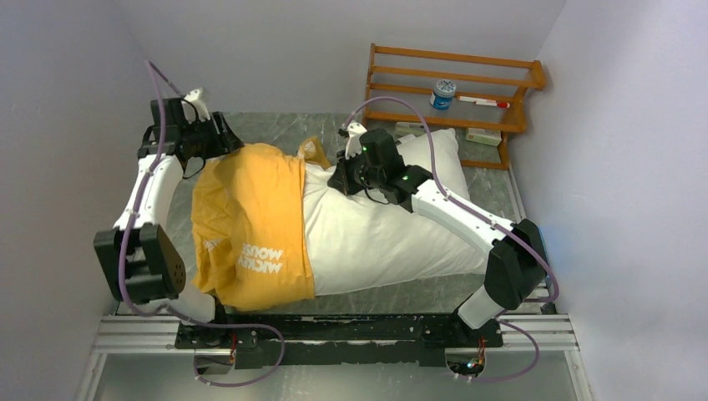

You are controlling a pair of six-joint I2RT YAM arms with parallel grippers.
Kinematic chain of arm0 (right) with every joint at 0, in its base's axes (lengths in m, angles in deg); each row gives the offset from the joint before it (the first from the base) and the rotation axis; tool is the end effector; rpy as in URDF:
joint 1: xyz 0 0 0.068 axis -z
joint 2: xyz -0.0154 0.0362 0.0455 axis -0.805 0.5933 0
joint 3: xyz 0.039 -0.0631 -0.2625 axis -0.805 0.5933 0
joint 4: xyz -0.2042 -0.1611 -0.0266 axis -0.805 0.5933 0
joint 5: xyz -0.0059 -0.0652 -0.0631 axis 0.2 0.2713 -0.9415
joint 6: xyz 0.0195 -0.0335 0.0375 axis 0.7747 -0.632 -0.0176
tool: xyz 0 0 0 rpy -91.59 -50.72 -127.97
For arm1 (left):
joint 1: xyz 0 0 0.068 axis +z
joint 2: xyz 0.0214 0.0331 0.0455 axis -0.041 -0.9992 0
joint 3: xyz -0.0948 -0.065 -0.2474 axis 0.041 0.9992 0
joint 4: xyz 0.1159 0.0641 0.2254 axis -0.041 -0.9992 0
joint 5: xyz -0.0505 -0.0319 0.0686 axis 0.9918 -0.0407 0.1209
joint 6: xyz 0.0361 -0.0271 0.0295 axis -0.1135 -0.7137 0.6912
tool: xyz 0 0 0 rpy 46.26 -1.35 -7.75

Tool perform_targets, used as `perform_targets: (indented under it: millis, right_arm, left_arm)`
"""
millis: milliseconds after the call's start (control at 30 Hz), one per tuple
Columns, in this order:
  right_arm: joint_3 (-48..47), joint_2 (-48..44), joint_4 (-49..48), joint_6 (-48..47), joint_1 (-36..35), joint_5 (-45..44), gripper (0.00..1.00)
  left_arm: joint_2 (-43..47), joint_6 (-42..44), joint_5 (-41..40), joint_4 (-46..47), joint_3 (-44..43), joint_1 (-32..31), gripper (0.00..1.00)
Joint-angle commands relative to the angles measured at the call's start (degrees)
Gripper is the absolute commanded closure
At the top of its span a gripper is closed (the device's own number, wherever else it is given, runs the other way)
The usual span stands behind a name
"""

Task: Remove the pillowcase from the pillow
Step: Remove the pillow from the pillowcase.

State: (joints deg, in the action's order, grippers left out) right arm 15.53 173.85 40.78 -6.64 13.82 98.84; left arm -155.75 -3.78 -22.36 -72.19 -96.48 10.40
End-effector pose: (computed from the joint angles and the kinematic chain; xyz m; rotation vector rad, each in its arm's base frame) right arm 0.2759 0.2392 0.3077 -0.6318 2.0919 0.7567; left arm 0.3405 0.0337 0.3343 -0.1335 2.1511 -0.4799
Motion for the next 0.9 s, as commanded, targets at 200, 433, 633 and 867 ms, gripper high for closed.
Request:
perform_targets:
  millis: [200,433,633,867]
  right_arm:
    - [1.67,0.15,10.35,-0.61,1.64,-3.33,1.00]
    - [2.04,0.85,10.85,-0.05,1.72,-4.14,1.00]
    - [1.68,1.42,12.53,0.40,1.68,-8.62,1.00]
    - [1.34,2.10,13.85,2.73,2.92,-14.72,1.00]
  left_arm:
    - [-2.62,-5.90,15.00,10.29,5.33,0.09,0.31]
    - [0.11,-6.30,1.34,5.25,4.08,1.23,0.95]
    - [6.29,-1.25,-22.60,0.12,0.77,1.29,0.95]
    - [8.03,-1.97,-37.05,-4.15,-1.43,1.55,0.95]
